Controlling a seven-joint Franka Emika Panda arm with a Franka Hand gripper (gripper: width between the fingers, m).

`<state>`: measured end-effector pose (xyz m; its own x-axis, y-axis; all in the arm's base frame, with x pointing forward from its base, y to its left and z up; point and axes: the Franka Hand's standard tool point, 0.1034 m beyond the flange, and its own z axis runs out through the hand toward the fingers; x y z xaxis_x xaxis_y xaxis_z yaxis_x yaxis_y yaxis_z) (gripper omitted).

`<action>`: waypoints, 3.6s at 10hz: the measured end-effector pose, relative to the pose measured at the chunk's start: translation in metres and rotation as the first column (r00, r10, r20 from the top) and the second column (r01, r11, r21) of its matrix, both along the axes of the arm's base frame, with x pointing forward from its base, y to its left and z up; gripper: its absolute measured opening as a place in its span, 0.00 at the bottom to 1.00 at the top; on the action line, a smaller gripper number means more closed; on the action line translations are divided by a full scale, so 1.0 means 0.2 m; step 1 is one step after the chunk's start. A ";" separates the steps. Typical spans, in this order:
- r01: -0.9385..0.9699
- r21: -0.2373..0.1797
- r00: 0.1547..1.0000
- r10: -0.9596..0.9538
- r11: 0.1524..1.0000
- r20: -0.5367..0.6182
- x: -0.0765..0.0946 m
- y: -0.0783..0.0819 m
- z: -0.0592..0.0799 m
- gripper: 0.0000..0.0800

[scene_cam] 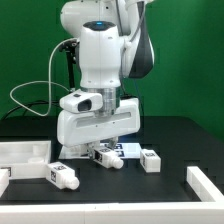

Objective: Assemble one leg

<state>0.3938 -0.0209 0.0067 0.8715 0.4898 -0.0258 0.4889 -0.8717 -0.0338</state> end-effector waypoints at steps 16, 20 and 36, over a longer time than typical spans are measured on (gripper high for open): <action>0.302 0.007 0.953 -0.302 0.953 0.006 0.15 0.61 0.01 0.66; 0.338 -0.007 0.941 -0.338 0.941 -0.028 -0.04 0.65 0.02 0.36; 0.287 -0.002 0.954 -0.286 0.958 -0.095 0.21 -0.04 0.48 0.81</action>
Offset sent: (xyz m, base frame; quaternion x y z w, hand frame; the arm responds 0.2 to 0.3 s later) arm 0.0059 0.0097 0.0529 -0.0353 -0.1227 0.1972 0.9720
